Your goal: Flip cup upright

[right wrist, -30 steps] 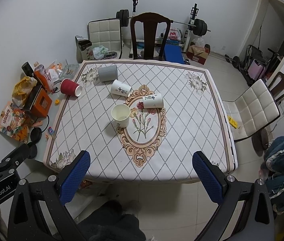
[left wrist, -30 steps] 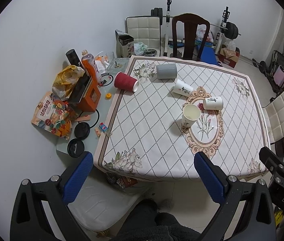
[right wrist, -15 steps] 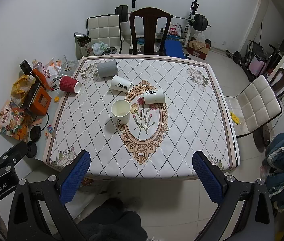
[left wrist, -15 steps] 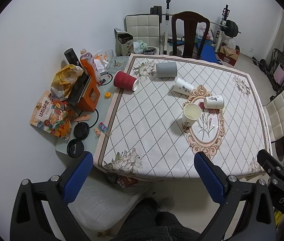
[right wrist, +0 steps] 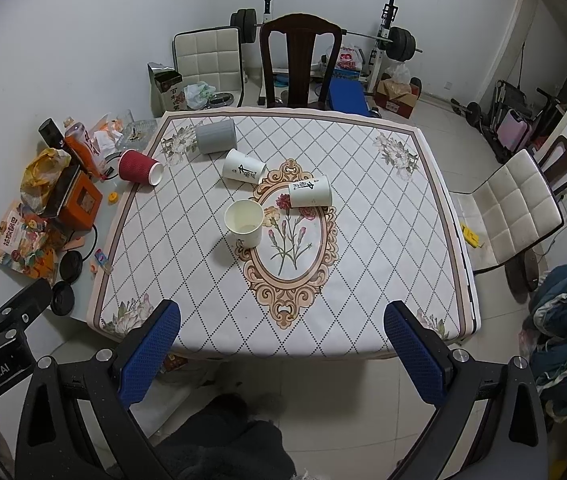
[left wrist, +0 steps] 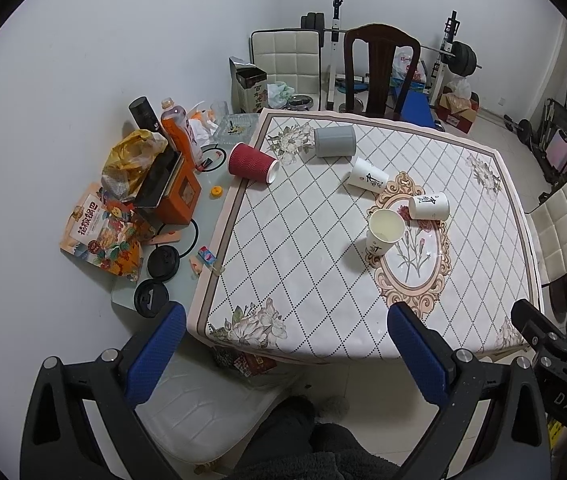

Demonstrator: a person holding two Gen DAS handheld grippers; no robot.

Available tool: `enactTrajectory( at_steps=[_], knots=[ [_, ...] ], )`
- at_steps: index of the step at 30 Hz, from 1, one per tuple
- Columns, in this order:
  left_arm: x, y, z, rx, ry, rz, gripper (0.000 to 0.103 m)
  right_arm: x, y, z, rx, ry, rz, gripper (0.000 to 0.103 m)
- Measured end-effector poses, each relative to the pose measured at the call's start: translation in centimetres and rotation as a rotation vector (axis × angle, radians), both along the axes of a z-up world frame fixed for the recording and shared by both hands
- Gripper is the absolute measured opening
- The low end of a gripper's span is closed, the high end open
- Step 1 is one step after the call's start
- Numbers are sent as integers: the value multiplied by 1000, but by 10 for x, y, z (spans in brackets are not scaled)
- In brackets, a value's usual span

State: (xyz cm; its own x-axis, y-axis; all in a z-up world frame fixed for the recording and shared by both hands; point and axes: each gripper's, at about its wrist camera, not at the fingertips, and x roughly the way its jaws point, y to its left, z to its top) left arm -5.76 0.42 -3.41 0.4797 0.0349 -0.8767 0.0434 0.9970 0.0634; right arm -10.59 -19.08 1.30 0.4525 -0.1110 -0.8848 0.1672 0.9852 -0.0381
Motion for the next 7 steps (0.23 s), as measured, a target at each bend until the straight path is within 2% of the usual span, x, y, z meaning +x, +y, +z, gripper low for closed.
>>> enactTrajectory(
  at_steps=[7],
  knots=[
    [4,1,-1,0,7,3,103,3,3,-4,4,4,2,103]
  ],
)
